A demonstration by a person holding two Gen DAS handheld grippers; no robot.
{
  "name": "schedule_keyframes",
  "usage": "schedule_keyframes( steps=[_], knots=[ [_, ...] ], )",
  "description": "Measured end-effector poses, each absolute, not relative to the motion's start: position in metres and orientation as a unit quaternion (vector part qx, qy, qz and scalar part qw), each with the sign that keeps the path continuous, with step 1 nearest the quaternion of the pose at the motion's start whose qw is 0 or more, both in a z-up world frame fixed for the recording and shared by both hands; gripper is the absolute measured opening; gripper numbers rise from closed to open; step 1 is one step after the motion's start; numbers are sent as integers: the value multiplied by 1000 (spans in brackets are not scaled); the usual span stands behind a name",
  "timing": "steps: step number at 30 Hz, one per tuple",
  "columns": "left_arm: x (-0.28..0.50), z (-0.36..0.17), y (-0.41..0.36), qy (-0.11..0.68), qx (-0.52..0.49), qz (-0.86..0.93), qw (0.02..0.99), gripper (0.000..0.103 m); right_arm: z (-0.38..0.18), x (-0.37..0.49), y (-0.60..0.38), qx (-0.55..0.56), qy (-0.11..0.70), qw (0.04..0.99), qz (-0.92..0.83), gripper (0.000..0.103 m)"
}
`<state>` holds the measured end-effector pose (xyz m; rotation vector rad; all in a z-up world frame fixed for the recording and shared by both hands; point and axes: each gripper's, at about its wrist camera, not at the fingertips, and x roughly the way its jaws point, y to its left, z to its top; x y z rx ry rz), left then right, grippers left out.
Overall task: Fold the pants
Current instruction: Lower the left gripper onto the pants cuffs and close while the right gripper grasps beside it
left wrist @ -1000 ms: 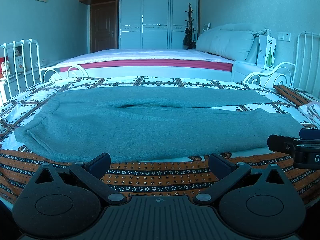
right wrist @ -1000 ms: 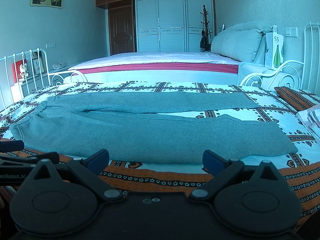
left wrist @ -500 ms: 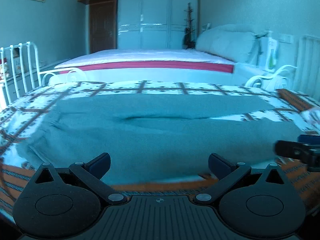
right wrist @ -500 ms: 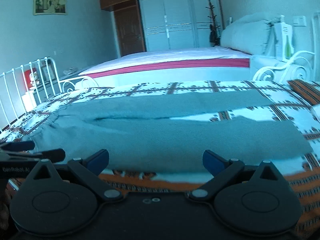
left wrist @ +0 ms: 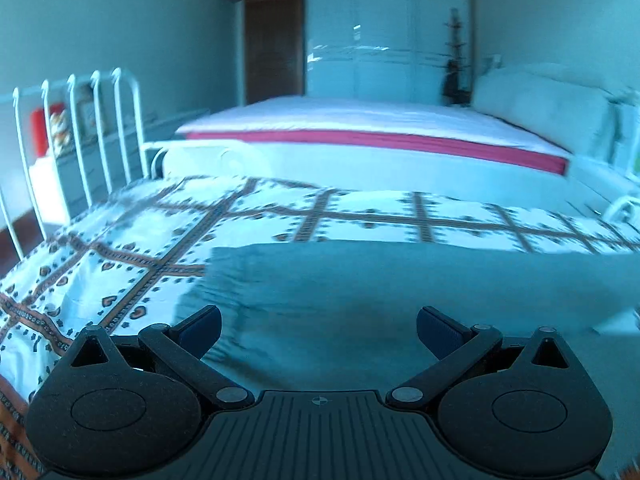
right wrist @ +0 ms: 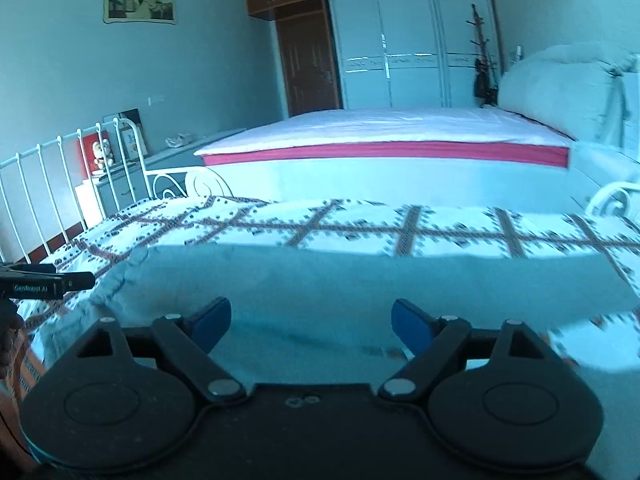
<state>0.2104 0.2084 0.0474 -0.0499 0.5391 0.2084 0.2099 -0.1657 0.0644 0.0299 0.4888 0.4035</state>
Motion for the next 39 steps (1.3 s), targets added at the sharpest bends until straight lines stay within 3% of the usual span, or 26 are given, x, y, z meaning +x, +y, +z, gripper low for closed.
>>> schedule_keyframes(
  steps=[6,12,15,30,33,34,35,36,37,39],
  knots=[
    [277,27,263,291,-18,111,950,103,49,283,-125,-5,259,936,237,81],
    [344,6,314,339,4,115,934,102,42,368,-73,-58,270,920,279,67],
    [372,-8,339,360,-22,111,926,91,33,403,-51,-85,281,912,286,60],
    [440,-47,347,429,-56,65,899,91,-29,480,-28,-154,362,871,293,39],
    [447,-53,349,435,-70,59,896,91,-39,490,-30,-154,387,860,296,43],
    [448,-53,349,433,-71,58,897,89,-39,492,-30,-154,388,862,288,56],
    [448,-53,349,429,-73,52,899,77,-41,496,-31,-148,397,865,269,82],
    [449,-51,348,425,-71,56,901,69,-44,502,-32,-143,414,865,244,98],
    [450,-50,348,424,-65,58,902,60,-47,507,-37,-129,430,862,237,97],
    [449,-49,347,422,-59,52,903,59,-44,506,-43,-119,422,860,263,88]
  ],
)
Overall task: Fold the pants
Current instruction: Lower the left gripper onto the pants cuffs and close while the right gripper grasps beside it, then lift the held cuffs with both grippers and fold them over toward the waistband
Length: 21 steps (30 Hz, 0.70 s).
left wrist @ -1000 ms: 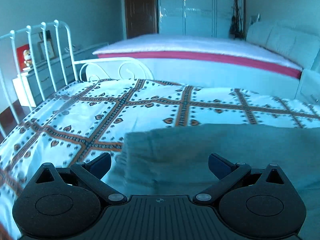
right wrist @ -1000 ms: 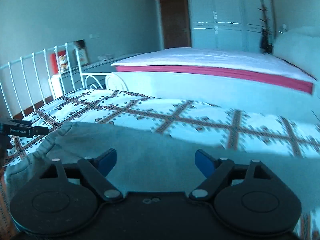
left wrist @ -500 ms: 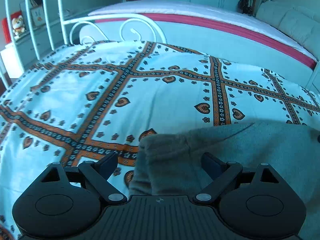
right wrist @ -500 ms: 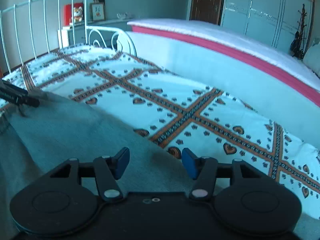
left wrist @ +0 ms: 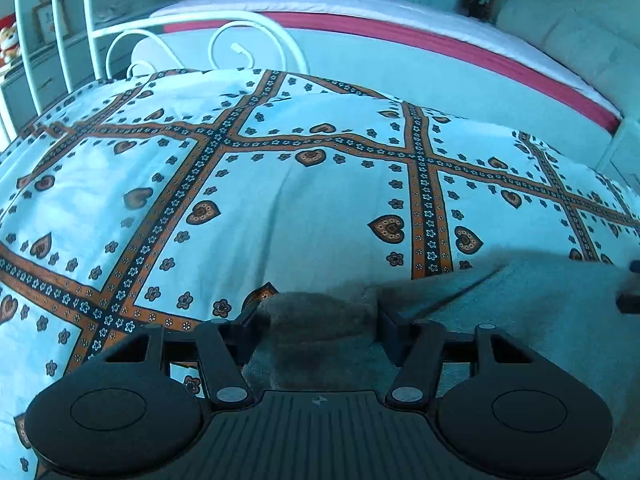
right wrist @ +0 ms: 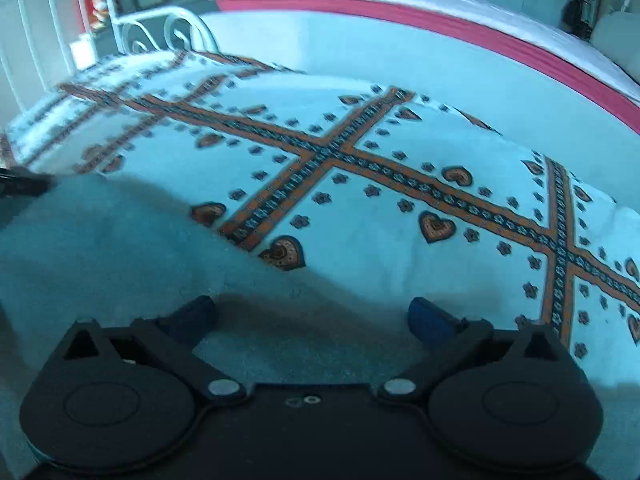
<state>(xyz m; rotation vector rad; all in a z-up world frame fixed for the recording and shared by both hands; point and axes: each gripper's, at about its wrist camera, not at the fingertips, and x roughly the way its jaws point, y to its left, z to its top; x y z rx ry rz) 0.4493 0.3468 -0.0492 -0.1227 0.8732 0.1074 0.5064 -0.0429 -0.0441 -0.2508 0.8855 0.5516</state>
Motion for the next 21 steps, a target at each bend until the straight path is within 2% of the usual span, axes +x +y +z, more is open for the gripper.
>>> schedule_keyframes(
  steps=[1,2,6,10,12,13,14,15,16,17,21],
  knots=[
    [448,-49,348,420,-60,49,904,59,-41,503,-44,-125,415,855,284,74],
    [447,-49,349,418,-60,48,905,59,-39,499,-43,-138,410,852,296,70],
    [445,-50,351,410,-68,48,908,61,-36,495,-45,-155,413,840,315,68],
    [443,-51,351,406,-64,47,910,64,-37,496,-47,-158,409,835,333,61],
    [443,-51,351,406,-65,47,911,64,-35,498,-43,-164,404,833,341,44],
    [443,-50,351,405,-63,46,911,63,-34,499,-43,-166,402,834,341,26],
    [443,-50,350,404,-58,44,912,55,-32,500,-43,-164,404,832,342,7],
    [443,-49,348,403,-54,38,913,51,-31,500,-43,-165,405,831,344,4],
    [443,-48,346,401,-52,30,914,41,-30,498,-41,-176,402,831,343,1],
    [443,-47,343,399,-45,28,915,37,-30,495,-38,-189,397,831,341,0],
    [430,-31,339,361,-34,27,932,33,-17,477,-36,-200,370,846,328,0]
  ],
)
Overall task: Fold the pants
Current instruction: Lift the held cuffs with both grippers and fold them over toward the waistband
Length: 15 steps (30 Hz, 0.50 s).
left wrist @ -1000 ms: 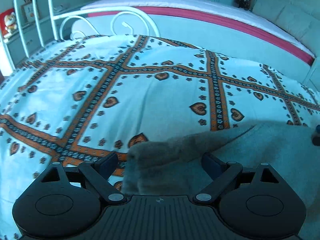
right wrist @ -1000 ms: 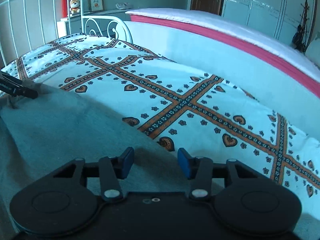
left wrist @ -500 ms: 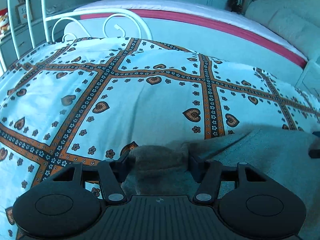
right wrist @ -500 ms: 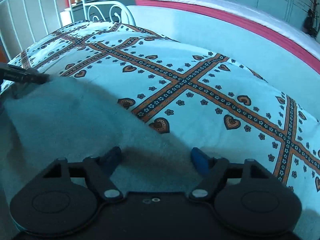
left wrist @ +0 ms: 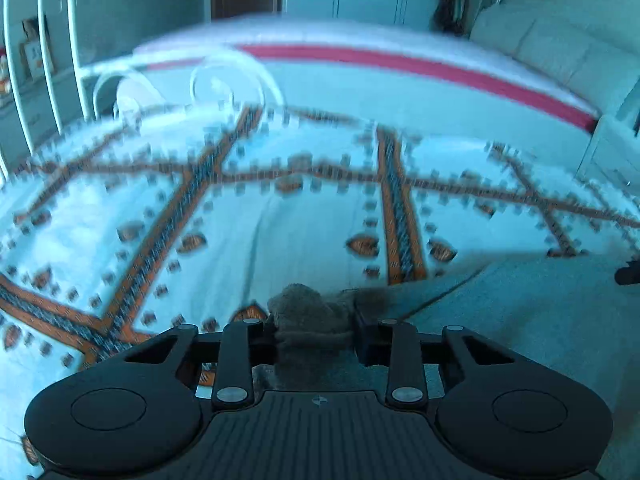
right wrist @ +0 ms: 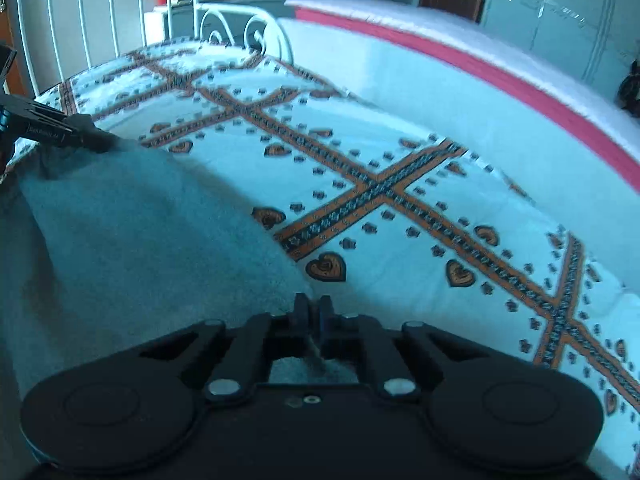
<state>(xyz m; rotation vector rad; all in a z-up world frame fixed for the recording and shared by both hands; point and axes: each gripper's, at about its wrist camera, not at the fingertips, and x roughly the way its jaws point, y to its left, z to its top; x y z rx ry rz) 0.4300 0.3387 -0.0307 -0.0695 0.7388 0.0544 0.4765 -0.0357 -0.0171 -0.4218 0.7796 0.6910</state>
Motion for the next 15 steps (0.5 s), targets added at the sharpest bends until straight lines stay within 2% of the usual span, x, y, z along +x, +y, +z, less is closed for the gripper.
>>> schedule_keyframes(
  steps=[9,11,12,15],
  knots=[
    [314,27,345,199,-31,-41,979,33,52,345,-55,-274,252,859,350,0],
    [281,31,341,185,-30,-47,981,34,57,308,-62,-284,236,860,353,0],
    [264,29,339,184,-33,-49,981,35,57,290,-65,-289,236,858,354,0],
    [214,11,334,203,-44,-34,978,53,42,235,-72,-312,231,851,354,3]
  ],
)
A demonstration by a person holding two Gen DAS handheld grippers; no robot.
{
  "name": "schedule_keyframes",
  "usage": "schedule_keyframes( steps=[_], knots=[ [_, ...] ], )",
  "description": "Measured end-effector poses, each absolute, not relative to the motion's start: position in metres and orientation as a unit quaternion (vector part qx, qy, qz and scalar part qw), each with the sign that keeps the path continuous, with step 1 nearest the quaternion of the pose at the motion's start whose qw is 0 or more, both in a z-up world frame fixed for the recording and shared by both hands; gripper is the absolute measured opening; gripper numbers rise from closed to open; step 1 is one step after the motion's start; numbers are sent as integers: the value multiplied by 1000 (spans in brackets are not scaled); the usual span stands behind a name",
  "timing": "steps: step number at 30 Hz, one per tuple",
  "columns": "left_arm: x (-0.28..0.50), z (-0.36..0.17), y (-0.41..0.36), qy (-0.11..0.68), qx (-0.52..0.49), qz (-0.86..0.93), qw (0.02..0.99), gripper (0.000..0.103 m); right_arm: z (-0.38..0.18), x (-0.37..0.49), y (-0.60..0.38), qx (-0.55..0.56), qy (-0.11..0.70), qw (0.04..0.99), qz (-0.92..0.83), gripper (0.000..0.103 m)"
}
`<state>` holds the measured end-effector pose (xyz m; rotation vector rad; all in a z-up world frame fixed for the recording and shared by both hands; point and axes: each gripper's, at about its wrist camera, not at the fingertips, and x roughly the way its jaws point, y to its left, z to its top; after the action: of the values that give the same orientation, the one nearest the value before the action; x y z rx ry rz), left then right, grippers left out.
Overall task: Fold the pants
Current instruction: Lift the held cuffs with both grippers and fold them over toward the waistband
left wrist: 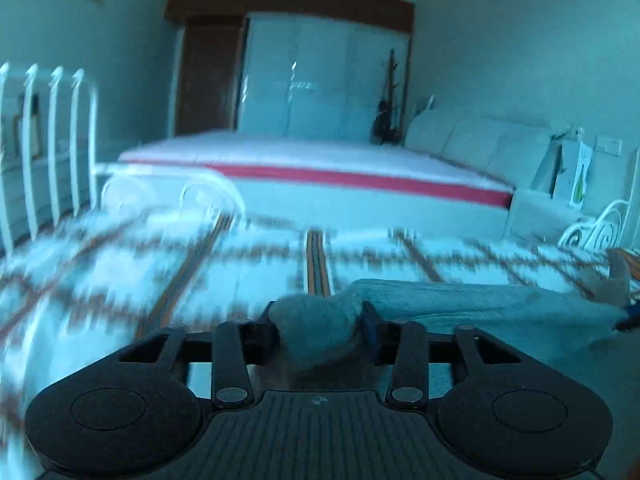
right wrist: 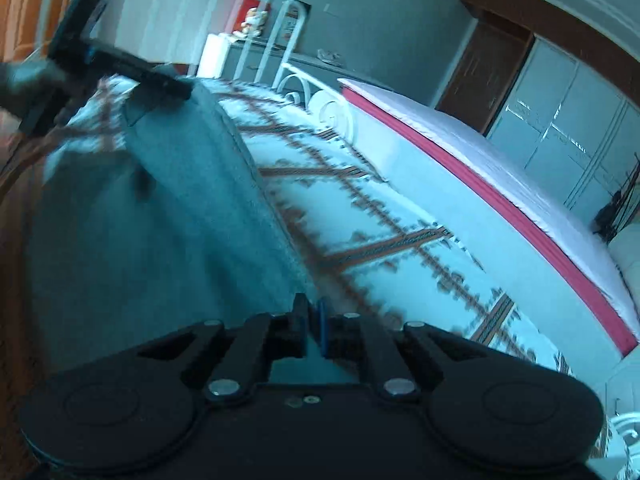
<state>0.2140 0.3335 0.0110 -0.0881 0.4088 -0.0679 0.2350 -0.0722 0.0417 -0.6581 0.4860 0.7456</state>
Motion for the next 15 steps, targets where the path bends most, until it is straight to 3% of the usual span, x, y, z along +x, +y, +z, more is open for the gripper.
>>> schedule_keyframes(
  steps=[1,2,4,9,12,15],
  knots=[
    [197,1,335,211,-51,-17,976,63,32,220,-75,-324,248,840,358,10],
    [182,-7,337,219,-56,0,974,76,22,206,-77,-337,267,829,358,10],
    [152,-18,345,218,-90,25,971,89,11,183,-89,-338,277,826,355,11],
    [110,-16,341,232,-151,38,960,89,20,173,-124,-235,308,860,331,12],
    [98,-4,328,223,-101,68,967,89,28,182,-135,-184,310,880,308,12],
    [102,8,337,248,-137,73,956,89,31,184,-141,-150,308,890,300,13]
  ],
)
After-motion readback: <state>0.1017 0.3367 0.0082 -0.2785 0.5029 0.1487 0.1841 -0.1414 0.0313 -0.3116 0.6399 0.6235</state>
